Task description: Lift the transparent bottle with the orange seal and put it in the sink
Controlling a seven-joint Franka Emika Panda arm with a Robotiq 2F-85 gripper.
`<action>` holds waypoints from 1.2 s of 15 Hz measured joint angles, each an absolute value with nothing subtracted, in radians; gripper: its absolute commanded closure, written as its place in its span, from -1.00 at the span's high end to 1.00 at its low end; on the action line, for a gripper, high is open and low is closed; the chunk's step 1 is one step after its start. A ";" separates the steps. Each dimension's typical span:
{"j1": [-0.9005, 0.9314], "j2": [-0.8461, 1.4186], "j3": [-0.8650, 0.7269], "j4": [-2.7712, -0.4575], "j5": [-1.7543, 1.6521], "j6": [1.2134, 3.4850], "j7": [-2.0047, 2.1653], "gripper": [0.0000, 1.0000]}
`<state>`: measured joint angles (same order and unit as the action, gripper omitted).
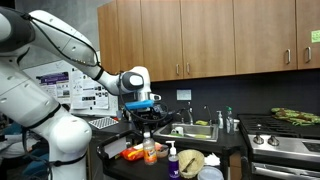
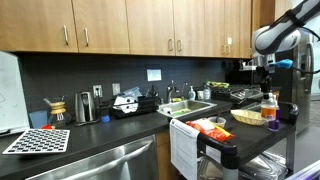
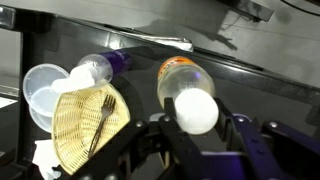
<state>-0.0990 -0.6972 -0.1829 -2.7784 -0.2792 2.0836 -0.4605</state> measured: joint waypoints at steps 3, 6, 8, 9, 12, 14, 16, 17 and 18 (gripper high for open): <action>-0.103 -0.743 -0.240 -2.763 -0.290 2.083 -0.543 -0.71; -0.103 -0.753 -0.293 -2.727 -0.290 2.085 -0.603 -0.71; -0.103 -0.750 -0.316 -2.700 -0.290 2.086 -0.619 -0.71; -0.104 -0.748 -0.324 -2.688 -0.290 2.085 -0.620 -0.71; -0.116 -0.731 -0.341 -2.650 -0.290 2.073 -0.620 -0.71; -0.128 -0.711 -0.351 -2.616 -0.290 2.051 -0.621 -0.71; -0.138 -0.687 -0.357 -2.573 -0.292 2.010 -0.624 -0.71; -0.143 -0.673 -0.357 -2.550 -0.294 1.986 -0.627 -0.71; -0.146 -0.656 -0.357 -2.521 -0.299 1.954 -0.634 -0.71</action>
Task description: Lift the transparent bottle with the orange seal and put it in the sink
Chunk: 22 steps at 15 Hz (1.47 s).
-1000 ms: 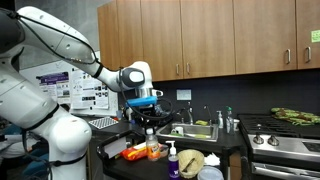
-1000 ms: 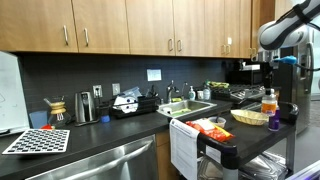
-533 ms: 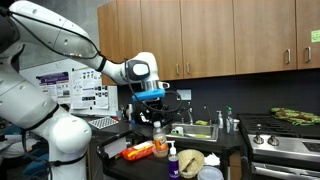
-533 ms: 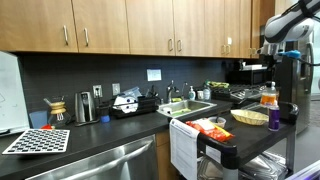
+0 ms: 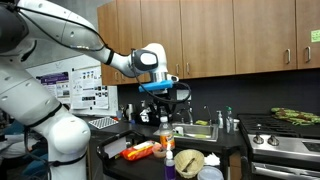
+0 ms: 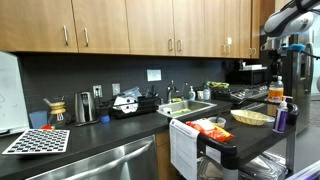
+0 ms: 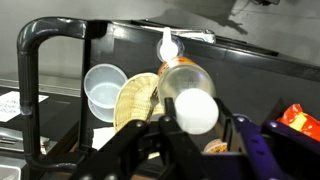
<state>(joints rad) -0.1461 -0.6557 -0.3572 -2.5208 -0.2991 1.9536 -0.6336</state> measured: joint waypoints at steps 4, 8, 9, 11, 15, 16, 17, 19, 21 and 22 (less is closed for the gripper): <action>-0.151 -0.595 -0.357 -2.432 -0.320 1.867 -0.636 -0.71; -0.151 -0.540 -0.353 -2.383 -0.320 1.836 -0.629 -0.71; -0.151 -0.529 -0.353 -2.378 -0.320 1.830 -0.627 -0.71; -0.157 -0.513 -0.353 -2.375 -0.321 1.828 -0.621 -0.71; -0.160 -0.477 -0.354 -2.375 -0.319 1.851 -0.615 -0.71; -0.160 -0.465 -0.354 -2.376 -0.318 1.863 -0.612 -0.71; -0.160 -0.453 -0.353 -2.376 -0.318 1.874 -0.610 -0.71; -0.160 -0.429 -0.353 -2.377 -0.318 1.888 -0.604 -0.71; -0.161 -0.412 -0.352 -2.377 -0.318 1.889 -0.598 -0.71; -0.161 -0.408 -0.352 -2.377 -0.318 1.889 -0.597 -0.71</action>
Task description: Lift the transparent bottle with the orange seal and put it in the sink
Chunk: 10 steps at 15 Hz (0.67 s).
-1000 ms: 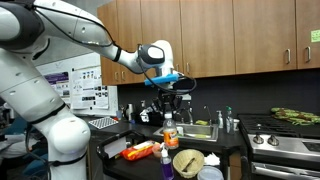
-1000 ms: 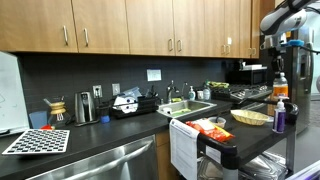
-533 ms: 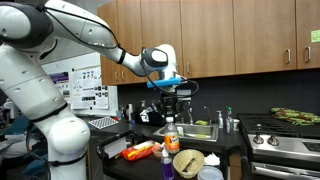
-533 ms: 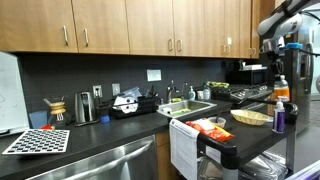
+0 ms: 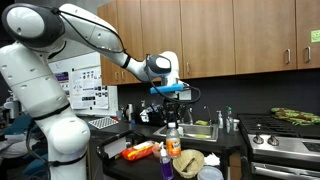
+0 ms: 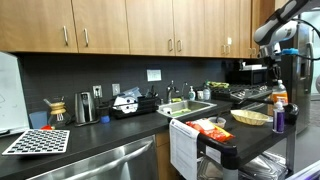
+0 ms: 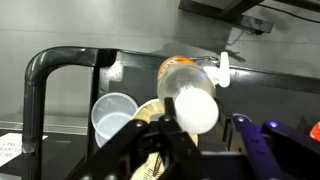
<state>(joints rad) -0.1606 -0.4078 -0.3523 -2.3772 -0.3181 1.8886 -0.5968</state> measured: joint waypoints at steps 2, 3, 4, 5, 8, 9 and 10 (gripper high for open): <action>-0.160 -0.406 -0.345 -2.372 -0.318 1.888 -0.592 -0.71; -0.158 -0.404 -0.335 -2.360 -0.315 1.888 -0.590 -0.71; -0.152 -0.400 -0.318 -2.337 -0.310 1.888 -0.586 -0.71; -0.138 -0.390 -0.296 -2.302 -0.307 1.895 -0.581 -0.71; -0.083 -0.323 -0.227 -2.179 -0.298 1.972 -0.540 -0.71; -0.065 -0.291 -0.206 -2.137 -0.283 2.008 -0.516 -0.71; -0.048 -0.254 -0.189 -2.095 -0.268 2.051 -0.511 -0.15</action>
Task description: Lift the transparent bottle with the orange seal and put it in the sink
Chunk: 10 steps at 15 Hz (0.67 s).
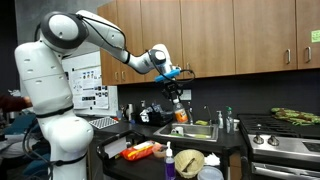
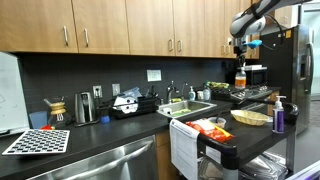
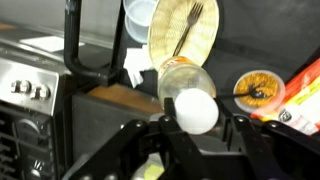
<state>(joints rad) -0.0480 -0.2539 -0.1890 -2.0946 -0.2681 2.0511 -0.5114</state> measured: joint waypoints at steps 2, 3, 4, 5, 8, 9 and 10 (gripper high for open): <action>-0.018 -0.176 -0.162 -2.006 -0.236 2.143 -0.536 0.35; -0.005 -0.137 -0.147 -1.956 -0.217 2.177 -0.554 0.36; 0.005 -0.101 -0.129 -1.904 -0.209 2.198 -0.575 0.47; 0.013 -0.065 -0.109 -1.847 -0.206 2.210 -0.596 0.57; 0.034 0.040 -0.044 -1.668 -0.190 2.242 -0.666 0.98; 0.038 0.077 -0.023 -1.608 -0.181 2.257 -0.691 1.00; 0.041 0.114 -0.004 -1.552 -0.168 2.275 -0.714 1.00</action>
